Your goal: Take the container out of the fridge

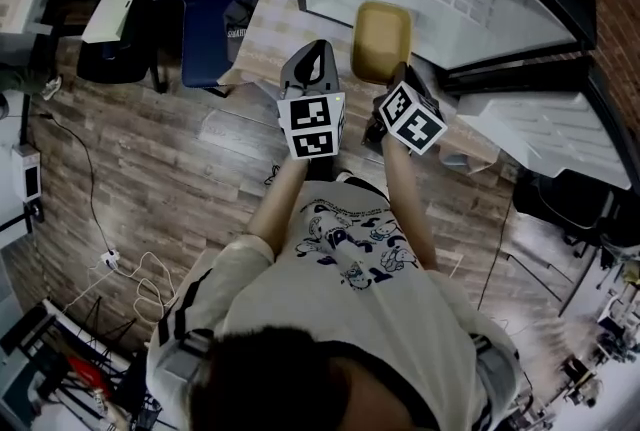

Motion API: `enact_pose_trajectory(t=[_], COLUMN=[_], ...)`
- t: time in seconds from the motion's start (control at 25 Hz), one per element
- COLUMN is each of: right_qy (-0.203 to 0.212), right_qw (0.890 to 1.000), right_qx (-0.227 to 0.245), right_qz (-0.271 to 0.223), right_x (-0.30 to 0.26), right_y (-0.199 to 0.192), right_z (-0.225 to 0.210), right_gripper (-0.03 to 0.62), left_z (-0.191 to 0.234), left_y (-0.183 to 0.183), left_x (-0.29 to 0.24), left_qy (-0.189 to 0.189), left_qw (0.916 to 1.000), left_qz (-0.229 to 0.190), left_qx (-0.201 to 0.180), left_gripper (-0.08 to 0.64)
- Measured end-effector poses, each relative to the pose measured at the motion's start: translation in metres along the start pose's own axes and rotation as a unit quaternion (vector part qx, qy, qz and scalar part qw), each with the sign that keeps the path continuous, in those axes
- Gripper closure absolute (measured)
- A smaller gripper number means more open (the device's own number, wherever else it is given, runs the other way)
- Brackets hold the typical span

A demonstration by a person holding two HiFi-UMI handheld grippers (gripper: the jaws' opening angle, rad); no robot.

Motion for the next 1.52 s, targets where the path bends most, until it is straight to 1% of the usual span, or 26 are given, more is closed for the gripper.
enact_pose_trajectory(t=[0.12,0.44,0.64,0.88,1.2,1.52], right_qy=[0.005,0.019,0.029,0.041,0.053,0.061], right_qw=[1.0,1.0,0.999,0.999,0.998,0.998], right_qx=[0.009,0.013,0.009,0.006,0.006,-0.001], right_qz=[0.004,0.02,0.022,0.018,0.024,0.028], right_x=[0.016,0.062,0.1,0.144,0.189,0.22], right_y=[-0.005,-0.022,-0.03,-0.036,-0.05,-0.065], right_z=[-0.011,-0.043,-0.062,-0.074,-0.084,-0.092], right_gripper=[0.549,0.549,0.549,0.549,0.549,0.548], left_z=[-0.012,-0.045,-0.067,-0.087,-0.104,-0.111], left_y=[-0.007,-0.032,-0.04,-0.045,-0.055,-0.064], left_x=[0.018,0.072,0.11,0.153,0.196,0.222], left_qy=[0.008,0.031,0.039,0.045,0.051,0.057], left_qw=[1.0,0.9995,0.9992,0.9988,0.9984,0.998], left_qz=[-0.003,-0.002,-0.01,-0.02,-0.023,-0.027], left_qx=[0.0,0.003,0.0,-0.001,0.001,0.0], left_gripper=[0.54,0.54,0.54,0.54,0.54,0.54])
Point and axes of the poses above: the fingertips, and each gripper's own axes: x backward along the fingers, z to its left, y out of its top, the point moved 6 cm from there along x, backward along the fingers, and after that the axes turned 6 degrees about -z, right-handed, at the moved point
